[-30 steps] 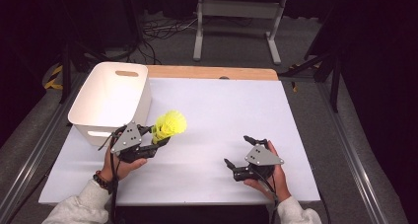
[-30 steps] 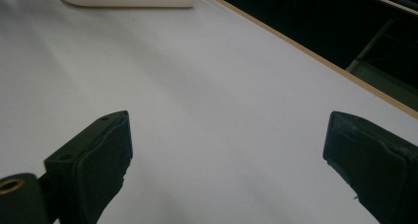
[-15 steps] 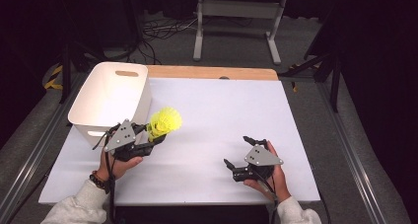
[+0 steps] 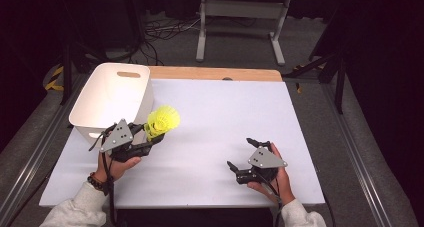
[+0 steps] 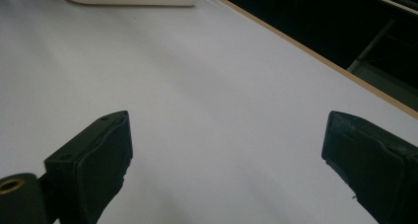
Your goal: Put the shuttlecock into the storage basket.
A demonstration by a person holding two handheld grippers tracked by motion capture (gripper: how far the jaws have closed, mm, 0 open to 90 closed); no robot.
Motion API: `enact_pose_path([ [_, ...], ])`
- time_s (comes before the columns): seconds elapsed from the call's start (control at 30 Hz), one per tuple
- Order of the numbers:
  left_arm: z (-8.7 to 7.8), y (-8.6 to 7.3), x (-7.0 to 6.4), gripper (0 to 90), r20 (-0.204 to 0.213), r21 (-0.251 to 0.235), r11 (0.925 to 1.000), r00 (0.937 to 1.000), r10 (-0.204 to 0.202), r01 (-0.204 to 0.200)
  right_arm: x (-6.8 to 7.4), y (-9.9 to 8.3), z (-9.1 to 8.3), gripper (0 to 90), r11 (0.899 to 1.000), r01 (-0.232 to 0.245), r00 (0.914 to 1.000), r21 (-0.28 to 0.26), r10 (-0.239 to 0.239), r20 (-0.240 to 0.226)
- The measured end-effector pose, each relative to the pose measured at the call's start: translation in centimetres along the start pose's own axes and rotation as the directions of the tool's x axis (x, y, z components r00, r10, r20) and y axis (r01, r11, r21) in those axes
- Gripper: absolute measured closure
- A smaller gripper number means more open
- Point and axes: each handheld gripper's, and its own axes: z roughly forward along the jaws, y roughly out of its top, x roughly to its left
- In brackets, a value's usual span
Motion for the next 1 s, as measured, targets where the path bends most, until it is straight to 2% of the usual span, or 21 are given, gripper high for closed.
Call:
enact_pose_path([
  [0.53,-1.2,0.3,0.5,53.1,-0.019,-0.027,0.9995,0.9997,-0.015,0.014,0.3,0.1,0.2,5.9,1.0,0.006,0.9999,0.008,-0.006,-0.01],
  [0.73,-1.3,0.3,0.7,54.0,-0.023,-0.03,0.9994,0.9996,-0.017,0.016,0.2,0.0,0.3,5.9,1.0,0.006,0.9999,0.012,-0.005,-0.015],
  [0.9,-1.4,0.3,0.8,54.9,-0.016,-0.05,0.9982,0.9993,-0.035,0.034,0.2,0.0,0.3,5.9,1.0,0.005,0.9999,0.012,-0.005,-0.015],
  [1.0,-1.4,0.4,0.8,55.3,-0.018,-0.05,0.9984,0.9995,-0.027,0.026,0.3,0.0,0.3,6.0,1.0,0.01,0.9998,0.017,-0.01,-0.018],
])
